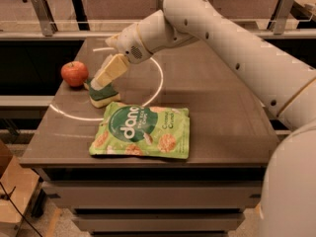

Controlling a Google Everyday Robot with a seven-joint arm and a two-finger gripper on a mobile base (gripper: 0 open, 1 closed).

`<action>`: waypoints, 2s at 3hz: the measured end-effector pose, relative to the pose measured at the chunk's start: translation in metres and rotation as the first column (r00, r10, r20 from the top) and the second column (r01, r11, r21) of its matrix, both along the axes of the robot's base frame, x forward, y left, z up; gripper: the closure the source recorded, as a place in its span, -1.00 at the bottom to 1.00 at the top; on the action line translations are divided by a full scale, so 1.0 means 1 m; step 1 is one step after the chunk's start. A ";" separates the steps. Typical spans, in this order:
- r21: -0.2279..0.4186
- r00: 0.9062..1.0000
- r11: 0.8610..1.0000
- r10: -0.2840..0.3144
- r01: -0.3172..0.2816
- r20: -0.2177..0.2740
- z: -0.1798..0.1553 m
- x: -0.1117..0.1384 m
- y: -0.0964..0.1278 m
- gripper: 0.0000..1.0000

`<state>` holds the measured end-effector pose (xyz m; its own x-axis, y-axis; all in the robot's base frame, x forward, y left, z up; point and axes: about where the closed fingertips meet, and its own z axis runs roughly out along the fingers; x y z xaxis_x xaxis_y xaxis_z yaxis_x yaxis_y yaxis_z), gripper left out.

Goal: Pick apple

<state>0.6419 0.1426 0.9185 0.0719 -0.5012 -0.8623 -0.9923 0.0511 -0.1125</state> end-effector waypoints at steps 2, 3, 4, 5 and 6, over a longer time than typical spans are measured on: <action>0.021 0.997 0.997 0.073 -0.073 0.008 -0.015 0.011 0.057 -1.00; 0.028 0.995 0.995 0.098 -0.098 -0.001 -0.025 0.014 0.079 -1.00; 0.022 0.993 0.993 0.113 -0.113 -0.015 -0.034 0.017 0.096 -1.00; 0.025 0.993 0.994 0.110 -0.110 -0.030 -0.043 0.025 0.107 -1.00; 0.024 0.993 0.994 0.111 -0.110 -0.047 -0.051 0.031 0.115 -1.00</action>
Offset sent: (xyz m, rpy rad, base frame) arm 0.0181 0.0853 -0.0227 0.0311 -0.0145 0.1059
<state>0.6733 0.2575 0.8680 0.0836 -0.4742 -0.8764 -0.9963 -0.0572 -0.0640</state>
